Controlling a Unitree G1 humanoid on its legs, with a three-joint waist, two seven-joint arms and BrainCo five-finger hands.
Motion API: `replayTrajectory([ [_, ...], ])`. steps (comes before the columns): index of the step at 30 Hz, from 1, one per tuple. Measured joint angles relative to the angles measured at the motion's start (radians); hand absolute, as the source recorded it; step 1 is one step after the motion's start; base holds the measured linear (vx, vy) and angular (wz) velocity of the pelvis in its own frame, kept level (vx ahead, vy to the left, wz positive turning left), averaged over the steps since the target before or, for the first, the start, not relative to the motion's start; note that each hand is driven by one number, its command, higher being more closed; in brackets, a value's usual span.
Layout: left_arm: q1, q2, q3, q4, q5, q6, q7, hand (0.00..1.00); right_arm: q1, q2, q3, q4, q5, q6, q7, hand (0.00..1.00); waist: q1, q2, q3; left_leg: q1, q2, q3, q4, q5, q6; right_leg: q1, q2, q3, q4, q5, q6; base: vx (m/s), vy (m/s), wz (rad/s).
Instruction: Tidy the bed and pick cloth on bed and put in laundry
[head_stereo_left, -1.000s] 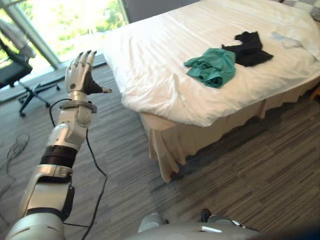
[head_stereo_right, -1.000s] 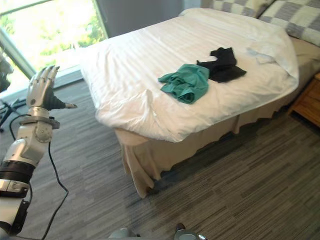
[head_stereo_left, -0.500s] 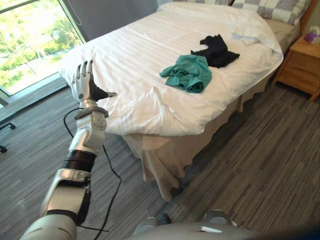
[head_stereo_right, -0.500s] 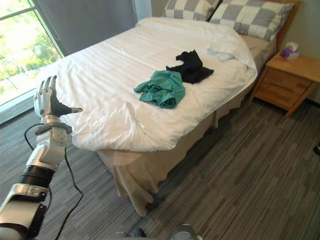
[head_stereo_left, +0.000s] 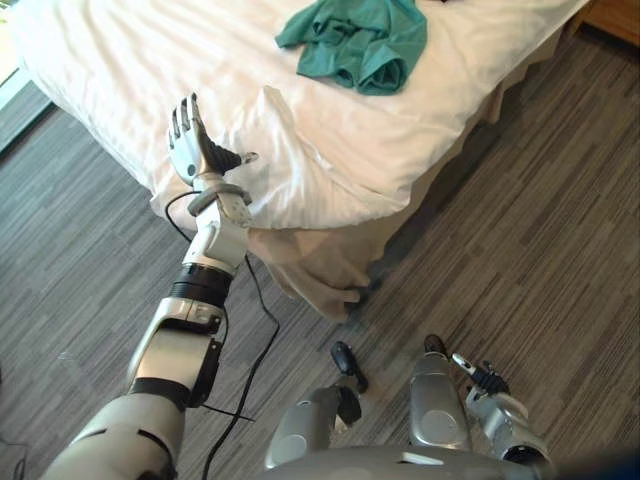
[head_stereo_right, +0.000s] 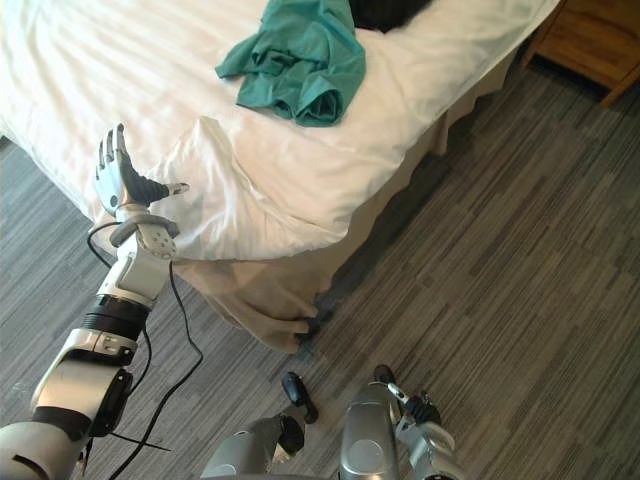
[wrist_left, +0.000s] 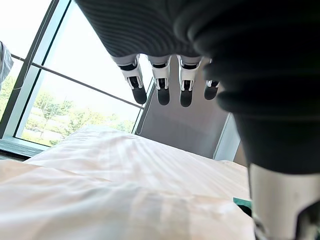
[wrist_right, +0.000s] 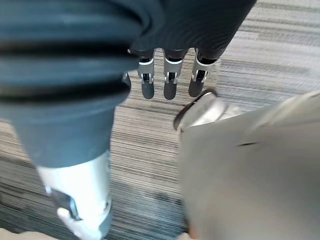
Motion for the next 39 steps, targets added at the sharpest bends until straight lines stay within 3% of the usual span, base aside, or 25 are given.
replayTrajectory([
  [1,-0.014,-0.002,0.000,0.000,0.000,0.038,-0.020,0.00,-0.017,-0.004,-0.001,-0.006,0.033,-0.015,-0.023,0.00,-0.001,0.005,0.003,-0.017,0.001,0.007,0.000,0.001,-0.001,-0.021,0.000,0.001,0.000,0.004,0.002,0.02,-0.015,-0.13],
  [2,-0.021,-0.006,0.000,0.003,0.000,0.060,-0.027,1.00,-0.026,-0.005,-0.004,-0.010,0.049,-0.024,-0.034,0.00,-0.001,0.007,0.006,-0.025,0.001,0.009,0.000,0.001,-0.002,-0.031,0.000,0.003,0.000,0.008,0.003,0.03,-0.011,-0.12],
  [5,-0.059,-0.035,0.002,0.037,-0.040,0.165,-0.032,1.00,-0.085,-0.013,-0.040,-0.034,0.130,-0.058,-0.065,0.00,-0.002,0.008,0.048,-0.061,0.001,0.021,-0.001,0.005,-0.008,-0.076,0.000,0.008,-0.003,0.026,0.007,0.02,0.000,-0.09],
  [11,-0.137,-0.035,0.011,0.040,-0.017,0.267,-0.067,1.00,-0.135,-0.014,-0.084,-0.063,0.229,-0.062,-0.067,0.00,0.000,0.006,0.094,-0.126,0.003,0.023,0.004,0.011,-0.015,-0.139,0.000,0.006,-0.005,0.042,0.008,0.03,-0.015,0.03],
  [14,-0.158,-0.034,0.010,0.046,-0.022,0.269,-0.066,1.00,-0.158,-0.013,-0.083,-0.064,0.239,-0.062,-0.079,0.00,0.001,0.005,0.103,-0.133,0.004,0.023,0.003,0.011,-0.015,-0.140,-0.001,0.003,-0.016,0.048,0.007,0.05,-0.011,0.01],
  [18,-0.184,-0.035,0.003,0.079,-0.064,0.230,-0.053,1.00,-0.165,-0.013,-0.082,-0.078,0.238,-0.063,-0.092,0.00,0.001,0.000,0.106,-0.138,0.003,0.017,0.004,0.014,-0.012,-0.139,-0.004,-0.007,-0.020,0.050,0.008,0.08,-0.017,0.07],
  [21,-0.184,-0.035,-0.036,0.093,-0.083,0.185,-0.053,1.00,-0.165,-0.016,-0.074,-0.082,0.236,-0.065,-0.099,0.00,0.003,0.001,0.120,-0.115,0.003,0.007,0.010,0.015,-0.011,-0.107,-0.009,-0.021,-0.015,0.050,0.008,0.08,-0.017,0.12],
  [24,-0.174,-0.043,-0.061,0.113,-0.137,0.096,-0.031,1.00,-0.152,-0.017,-0.044,-0.080,0.237,-0.084,-0.097,0.00,0.001,0.001,0.125,-0.080,0.000,0.000,0.017,0.015,-0.011,-0.061,-0.026,-0.071,-0.008,0.049,0.008,0.07,-0.011,0.18],
  [28,-0.114,-0.060,-0.128,0.061,-0.135,-0.062,0.003,1.00,-0.116,-0.016,-0.016,-0.068,0.235,-0.084,-0.096,0.00,0.008,0.002,0.122,-0.013,-0.033,-0.054,-0.055,0.036,-0.001,0.008,-0.059,-0.152,-0.003,0.025,0.005,0.04,0.004,0.34],
  [29,-0.099,-0.060,-0.137,0.041,-0.134,-0.083,0.007,1.00,-0.107,-0.016,-0.012,-0.065,0.232,-0.084,-0.096,0.00,0.012,0.003,0.122,-0.001,-0.038,-0.059,-0.069,0.039,-0.003,0.017,-0.063,-0.161,-0.002,0.023,0.005,0.05,0.016,0.35],
  [31,-0.044,-0.060,-0.169,-0.031,-0.124,-0.163,0.009,1.00,-0.065,-0.014,0.002,-0.050,0.217,-0.083,-0.090,0.00,0.039,0.005,0.117,0.044,-0.052,-0.085,-0.115,0.057,0.005,0.061,-0.074,-0.198,-0.003,0.010,0.007,0.07,0.007,0.37],
  [33,0.012,-0.057,-0.182,-0.086,-0.072,-0.228,-0.018,1.00,-0.035,-0.010,0.003,-0.022,0.215,-0.082,-0.080,0.00,0.057,0.006,0.100,0.074,-0.057,-0.120,-0.144,0.075,0.015,0.099,-0.078,-0.237,-0.004,0.004,0.004,0.10,-0.011,0.53],
  [35,0.112,-0.034,-0.183,-0.143,-0.028,-0.309,-0.078,1.00,-0.022,-0.014,-0.001,0.052,0.213,-0.079,-0.078,0.00,0.058,0.004,0.051,0.096,-0.056,-0.172,-0.148,0.083,0.016,0.166,-0.074,-0.292,-0.031,0.002,0.000,0.15,-0.047,0.65],
  [36,0.142,-0.022,-0.180,-0.161,-0.021,-0.327,-0.100,1.00,-0.021,-0.016,-0.002,0.074,0.210,-0.076,-0.076,0.00,0.058,0.003,0.033,0.101,-0.055,-0.186,-0.148,0.083,0.016,0.186,-0.071,-0.304,-0.047,0.003,0.000,0.20,-0.083,0.57],
  [39,0.285,0.038,-0.135,-0.285,-0.026,-0.418,-0.216,1.00,-0.015,-0.021,-0.009,0.155,0.207,-0.051,-0.064,0.00,0.074,0.004,-0.022,0.144,-0.041,-0.227,-0.148,0.083,0.016,0.300,-0.047,-0.349,-0.136,0.025,-0.006,0.14,-0.071,0.34],
])
